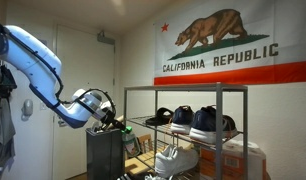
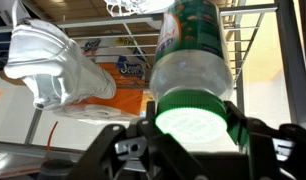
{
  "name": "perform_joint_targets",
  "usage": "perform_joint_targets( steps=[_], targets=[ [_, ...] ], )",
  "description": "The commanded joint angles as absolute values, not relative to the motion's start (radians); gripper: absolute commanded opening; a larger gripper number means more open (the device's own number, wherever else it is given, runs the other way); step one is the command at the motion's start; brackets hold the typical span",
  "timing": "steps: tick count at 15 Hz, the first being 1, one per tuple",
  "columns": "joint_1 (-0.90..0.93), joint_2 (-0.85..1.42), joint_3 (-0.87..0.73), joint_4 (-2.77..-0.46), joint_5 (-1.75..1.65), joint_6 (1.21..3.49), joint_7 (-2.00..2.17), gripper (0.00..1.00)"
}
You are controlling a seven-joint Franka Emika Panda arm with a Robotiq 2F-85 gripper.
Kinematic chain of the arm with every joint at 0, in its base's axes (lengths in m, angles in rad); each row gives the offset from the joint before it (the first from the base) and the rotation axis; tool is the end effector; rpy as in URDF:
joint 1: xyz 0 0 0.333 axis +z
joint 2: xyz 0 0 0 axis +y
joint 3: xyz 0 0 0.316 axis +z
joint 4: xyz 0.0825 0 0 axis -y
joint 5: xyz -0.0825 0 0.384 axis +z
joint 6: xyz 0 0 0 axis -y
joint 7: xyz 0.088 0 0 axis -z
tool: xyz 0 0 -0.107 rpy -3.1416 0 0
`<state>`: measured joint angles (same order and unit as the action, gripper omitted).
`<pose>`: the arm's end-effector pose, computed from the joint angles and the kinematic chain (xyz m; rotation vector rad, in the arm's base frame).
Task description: Remove the bottle from the black bucket and put it on the second shelf of the shoe rack
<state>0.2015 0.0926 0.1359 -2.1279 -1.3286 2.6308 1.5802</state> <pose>0.5390 0.2131 0.3964 2.6632 -0.2170 1.2485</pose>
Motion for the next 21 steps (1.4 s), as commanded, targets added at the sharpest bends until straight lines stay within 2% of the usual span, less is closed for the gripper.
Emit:
perform_joint_targets(
  steps=[1, 14, 15, 16, 17, 18, 21],
  targets=[
    [0.187, 0.131, 0.117, -2.082, -1.361, 2.688, 1.624, 0.42],
    [0.181, 0.316, 0.112, -1.874, -1.266, 2.701, 1.484, 0.42],
    [0.182, 0.327, 0.114, -1.863, -1.258, 2.698, 1.466, 0.79],
    [0.182, 0.334, 0.116, -1.855, -1.246, 2.696, 1.449, 0.93],
    [0.182, 0.347, 0.117, -1.848, -1.229, 2.695, 1.440, 0.99],
    [0.183, 0.359, 0.118, -1.841, -1.221, 2.694, 1.436, 1.00],
    [0.186, 0.395, 0.121, -1.825, -1.198, 2.684, 1.423, 1.00]
  ],
)
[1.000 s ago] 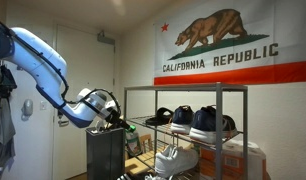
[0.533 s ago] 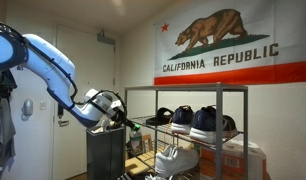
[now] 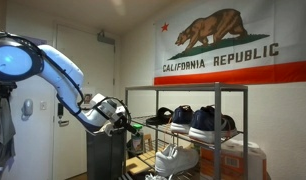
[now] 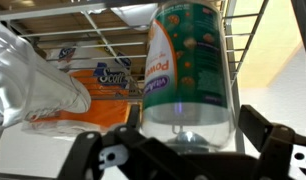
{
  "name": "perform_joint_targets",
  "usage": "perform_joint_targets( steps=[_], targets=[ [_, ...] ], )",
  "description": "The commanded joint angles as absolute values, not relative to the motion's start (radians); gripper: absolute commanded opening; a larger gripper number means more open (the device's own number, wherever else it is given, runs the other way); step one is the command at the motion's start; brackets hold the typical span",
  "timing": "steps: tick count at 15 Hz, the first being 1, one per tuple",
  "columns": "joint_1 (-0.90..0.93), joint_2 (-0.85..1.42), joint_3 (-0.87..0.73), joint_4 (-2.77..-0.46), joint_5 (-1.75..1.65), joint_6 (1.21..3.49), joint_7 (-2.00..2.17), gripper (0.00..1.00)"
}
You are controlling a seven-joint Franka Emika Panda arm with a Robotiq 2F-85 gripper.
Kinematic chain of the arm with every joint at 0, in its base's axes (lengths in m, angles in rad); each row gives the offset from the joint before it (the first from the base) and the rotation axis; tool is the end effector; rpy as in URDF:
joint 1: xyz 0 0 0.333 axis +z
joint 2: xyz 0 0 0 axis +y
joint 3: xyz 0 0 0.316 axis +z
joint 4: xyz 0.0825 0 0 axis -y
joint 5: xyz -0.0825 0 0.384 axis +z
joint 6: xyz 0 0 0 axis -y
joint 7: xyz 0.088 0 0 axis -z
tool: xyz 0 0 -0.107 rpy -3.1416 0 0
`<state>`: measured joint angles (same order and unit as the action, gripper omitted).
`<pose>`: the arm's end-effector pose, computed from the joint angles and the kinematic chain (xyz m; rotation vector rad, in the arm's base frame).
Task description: Remove the bottle from the black bucket and put it on the second shelf of the shoe rack
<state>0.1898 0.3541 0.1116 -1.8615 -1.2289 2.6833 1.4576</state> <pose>0.6210 0.2182 0.3658 2.7368 -0.2189 1.1962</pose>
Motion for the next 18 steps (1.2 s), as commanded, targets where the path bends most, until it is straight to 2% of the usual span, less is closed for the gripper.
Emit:
perform_joint_targets(
  steps=[1, 18],
  targets=[
    [0.187, 0.404, 0.122, -1.820, -1.195, 2.682, 1.422, 1.00],
    [0.194, 0.310, 0.154, -1.903, -1.089, 2.623, 1.319, 1.00]
  ],
)
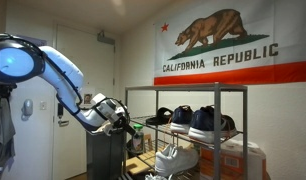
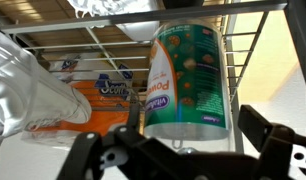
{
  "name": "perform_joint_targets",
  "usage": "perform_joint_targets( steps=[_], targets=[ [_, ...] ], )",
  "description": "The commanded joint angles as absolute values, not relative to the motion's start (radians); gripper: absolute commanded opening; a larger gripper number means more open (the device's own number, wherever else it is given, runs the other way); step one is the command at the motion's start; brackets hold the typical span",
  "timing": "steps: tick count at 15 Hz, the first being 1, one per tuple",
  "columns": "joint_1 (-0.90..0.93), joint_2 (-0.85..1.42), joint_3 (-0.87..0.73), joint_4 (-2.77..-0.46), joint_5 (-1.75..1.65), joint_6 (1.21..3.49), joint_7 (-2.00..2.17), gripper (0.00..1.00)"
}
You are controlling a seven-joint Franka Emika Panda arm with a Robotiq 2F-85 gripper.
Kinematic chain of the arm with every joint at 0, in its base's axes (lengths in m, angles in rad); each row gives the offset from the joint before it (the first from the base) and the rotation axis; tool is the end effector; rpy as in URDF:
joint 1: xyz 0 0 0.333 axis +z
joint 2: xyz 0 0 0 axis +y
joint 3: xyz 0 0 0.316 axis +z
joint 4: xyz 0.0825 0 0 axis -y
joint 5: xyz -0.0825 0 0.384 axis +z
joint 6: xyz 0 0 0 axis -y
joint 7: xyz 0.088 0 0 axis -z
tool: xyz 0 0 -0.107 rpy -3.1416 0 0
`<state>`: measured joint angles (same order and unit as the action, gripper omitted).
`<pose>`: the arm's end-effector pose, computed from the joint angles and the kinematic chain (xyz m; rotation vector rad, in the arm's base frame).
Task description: Remove the bottle from the black bucket and put it on the second shelf of the shoe rack
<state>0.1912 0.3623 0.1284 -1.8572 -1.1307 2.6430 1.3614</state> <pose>0.6215 0.2234 0.3625 2.7538 -0.2094 1.1097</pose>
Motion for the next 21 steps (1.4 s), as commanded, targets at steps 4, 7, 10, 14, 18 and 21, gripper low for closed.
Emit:
perform_joint_targets(
  steps=[4, 7, 10, 14, 18, 21],
  targets=[
    [0.187, 0.286, 0.163, -1.936, -1.039, 2.631, 1.283, 1.00],
    [0.181, 0.266, 0.175, -1.962, -0.971, 2.635, 1.224, 1.00],
    [0.217, 0.237, 0.161, -1.981, -0.855, 2.627, 1.135, 1.00],
    [0.244, 0.190, 0.149, -1.998, -0.751, 2.577, 1.061, 1.00],
    [0.255, 0.147, 0.160, -2.007, -0.645, 2.493, 0.981, 1.00],
    [0.260, 0.112, 0.173, -2.011, -0.527, 2.430, 0.885, 1.00]
  ],
)
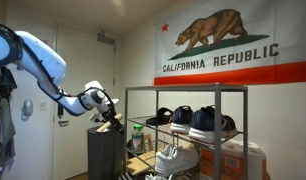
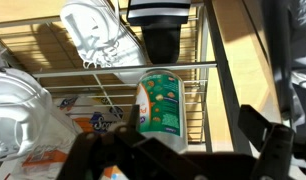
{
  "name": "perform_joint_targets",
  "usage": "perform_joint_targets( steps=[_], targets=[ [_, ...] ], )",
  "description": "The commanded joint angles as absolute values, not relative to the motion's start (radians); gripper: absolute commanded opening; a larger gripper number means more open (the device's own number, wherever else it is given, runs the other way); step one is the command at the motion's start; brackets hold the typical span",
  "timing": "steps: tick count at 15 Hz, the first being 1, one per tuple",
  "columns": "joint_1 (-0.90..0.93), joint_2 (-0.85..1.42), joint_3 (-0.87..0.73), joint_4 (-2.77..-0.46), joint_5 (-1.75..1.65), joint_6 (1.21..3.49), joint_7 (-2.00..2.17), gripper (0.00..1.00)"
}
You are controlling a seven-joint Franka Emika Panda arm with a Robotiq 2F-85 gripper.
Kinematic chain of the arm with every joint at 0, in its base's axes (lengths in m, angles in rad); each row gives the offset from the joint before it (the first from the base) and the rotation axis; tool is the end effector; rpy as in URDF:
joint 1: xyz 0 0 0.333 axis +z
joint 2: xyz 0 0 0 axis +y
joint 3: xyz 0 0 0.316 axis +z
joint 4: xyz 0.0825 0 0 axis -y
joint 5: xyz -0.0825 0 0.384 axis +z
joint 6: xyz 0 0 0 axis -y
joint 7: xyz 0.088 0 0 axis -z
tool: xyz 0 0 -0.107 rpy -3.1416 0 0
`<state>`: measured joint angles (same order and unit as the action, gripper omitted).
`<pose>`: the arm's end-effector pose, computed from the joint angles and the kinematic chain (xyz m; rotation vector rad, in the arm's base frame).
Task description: Remove the bottle from the black bucket and put it on the second shelf of the shoe rack
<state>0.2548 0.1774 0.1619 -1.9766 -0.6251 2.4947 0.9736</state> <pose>0.5679 0.2508 0.4160 2.9165 -0.1819 0.7951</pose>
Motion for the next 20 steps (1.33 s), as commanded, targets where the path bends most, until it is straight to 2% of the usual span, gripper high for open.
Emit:
perform_joint_targets(
  steps=[1, 14, 20],
  targets=[
    [0.265, 0.102, 0.175, -2.010, -0.496, 2.404, 0.860, 1.00],
    [0.267, 0.007, 0.237, -1.845, -0.107, 2.006, 0.486, 1.00],
    [0.267, 0.013, 0.238, -1.824, -0.066, 1.999, 0.460, 1.00]
  ],
)
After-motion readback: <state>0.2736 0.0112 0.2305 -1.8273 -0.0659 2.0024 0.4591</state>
